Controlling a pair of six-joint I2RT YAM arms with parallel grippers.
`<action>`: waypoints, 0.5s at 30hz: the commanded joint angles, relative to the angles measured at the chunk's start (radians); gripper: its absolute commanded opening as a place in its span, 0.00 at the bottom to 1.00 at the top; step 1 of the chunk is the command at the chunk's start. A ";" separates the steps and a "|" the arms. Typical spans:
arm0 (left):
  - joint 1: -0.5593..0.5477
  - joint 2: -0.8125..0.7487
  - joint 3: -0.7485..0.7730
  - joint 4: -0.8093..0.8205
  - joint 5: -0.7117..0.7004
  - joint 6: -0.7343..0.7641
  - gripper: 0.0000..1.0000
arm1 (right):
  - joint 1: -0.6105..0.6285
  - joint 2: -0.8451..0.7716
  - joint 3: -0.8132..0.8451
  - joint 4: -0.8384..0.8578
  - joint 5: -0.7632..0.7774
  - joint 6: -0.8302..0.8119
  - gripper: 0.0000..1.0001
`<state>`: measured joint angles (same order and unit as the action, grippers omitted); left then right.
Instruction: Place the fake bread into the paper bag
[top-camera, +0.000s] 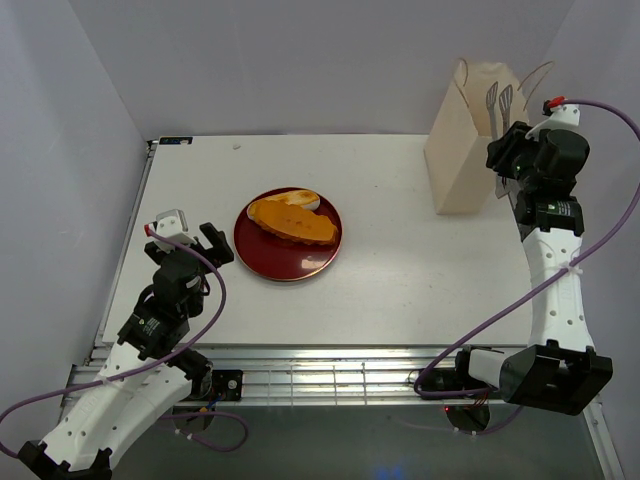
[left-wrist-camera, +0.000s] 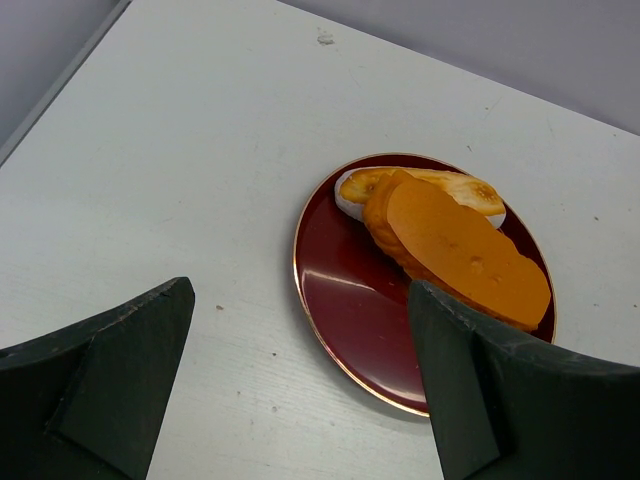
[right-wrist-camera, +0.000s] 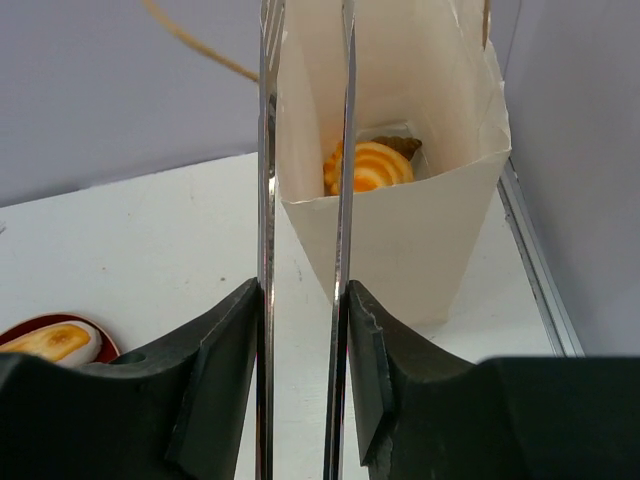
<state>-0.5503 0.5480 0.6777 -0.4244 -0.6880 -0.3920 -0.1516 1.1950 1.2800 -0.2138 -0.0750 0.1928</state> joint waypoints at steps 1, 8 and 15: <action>-0.003 0.006 -0.009 0.019 0.012 0.012 0.98 | -0.008 -0.020 0.061 0.045 -0.055 0.011 0.44; -0.003 0.010 -0.010 0.024 0.027 0.015 0.98 | -0.008 -0.092 0.165 0.005 -0.144 -0.010 0.44; -0.003 0.009 -0.010 0.026 0.027 0.021 0.98 | 0.018 -0.143 0.186 -0.013 -0.264 -0.007 0.44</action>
<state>-0.5503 0.5621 0.6773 -0.4175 -0.6682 -0.3817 -0.1513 1.0771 1.4326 -0.2516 -0.2668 0.1940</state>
